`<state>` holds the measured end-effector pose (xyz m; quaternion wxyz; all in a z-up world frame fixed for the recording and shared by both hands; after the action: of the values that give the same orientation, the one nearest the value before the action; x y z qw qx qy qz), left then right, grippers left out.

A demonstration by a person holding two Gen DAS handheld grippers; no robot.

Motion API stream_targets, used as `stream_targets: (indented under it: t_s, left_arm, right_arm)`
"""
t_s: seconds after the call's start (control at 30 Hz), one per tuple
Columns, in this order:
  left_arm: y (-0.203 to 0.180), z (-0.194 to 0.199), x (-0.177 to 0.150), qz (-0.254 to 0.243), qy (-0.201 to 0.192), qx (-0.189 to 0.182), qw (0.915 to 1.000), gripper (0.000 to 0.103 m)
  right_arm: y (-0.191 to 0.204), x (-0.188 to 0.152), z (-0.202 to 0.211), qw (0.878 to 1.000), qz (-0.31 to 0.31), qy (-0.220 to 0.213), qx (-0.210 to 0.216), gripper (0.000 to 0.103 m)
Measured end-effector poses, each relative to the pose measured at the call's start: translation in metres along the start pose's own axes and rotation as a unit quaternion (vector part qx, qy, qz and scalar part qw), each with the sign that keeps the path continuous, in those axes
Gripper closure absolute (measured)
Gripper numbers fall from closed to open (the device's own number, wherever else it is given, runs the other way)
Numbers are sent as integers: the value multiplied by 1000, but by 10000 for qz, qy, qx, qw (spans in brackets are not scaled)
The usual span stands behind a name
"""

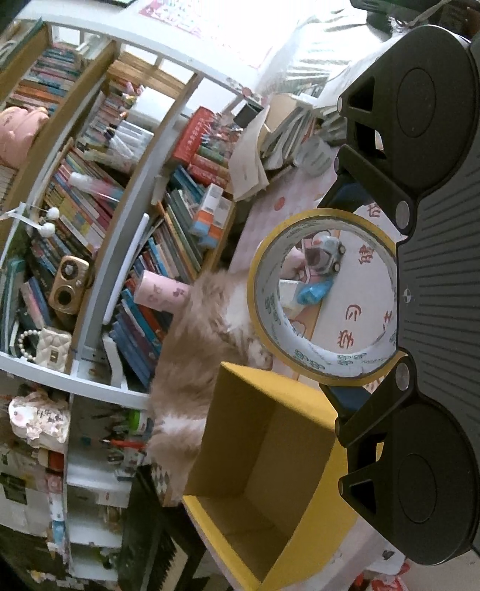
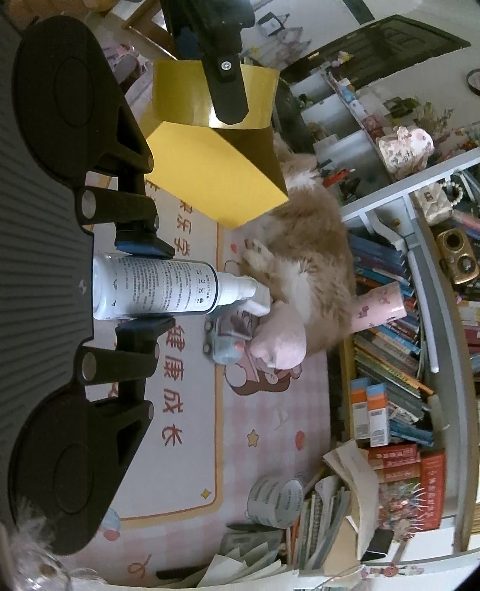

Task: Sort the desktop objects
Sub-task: 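Lift the tape roll and spray bottle and carry both toward the yellow box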

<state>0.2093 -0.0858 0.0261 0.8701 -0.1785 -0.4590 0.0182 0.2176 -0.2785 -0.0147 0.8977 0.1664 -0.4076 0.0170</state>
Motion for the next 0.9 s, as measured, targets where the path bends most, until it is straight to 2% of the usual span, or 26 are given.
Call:
stream_targets:
  t_s: [0.3, 0.63, 0.9]
  left_arm:
    - [52, 39, -9, 94, -64, -297, 9995, 11]
    - [113, 79, -30, 80, 83, -346, 9993, 11]
    - [143, 113, -46, 52, 94, -322, 9994, 11]
  right_arm:
    - [59, -23, 12, 9994, 158, -145, -268, 73]
    - [126, -75, 17, 9987, 188, 90, -469, 73]
    - [171, -104, 27, 9987, 188, 126, -453, 73]
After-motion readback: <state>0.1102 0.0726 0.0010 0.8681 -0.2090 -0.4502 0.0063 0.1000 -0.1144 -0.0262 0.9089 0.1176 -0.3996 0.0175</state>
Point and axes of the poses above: each gripper's, at about its wrist camera, not at the fingertips, and z roughly against the way its jaws point, y to its left, x to its top, the point moved 7 cm from there along -z, roughly the way its jaws point, and after that the axes turned 3 degrees about -x, right-handed, at the moved point
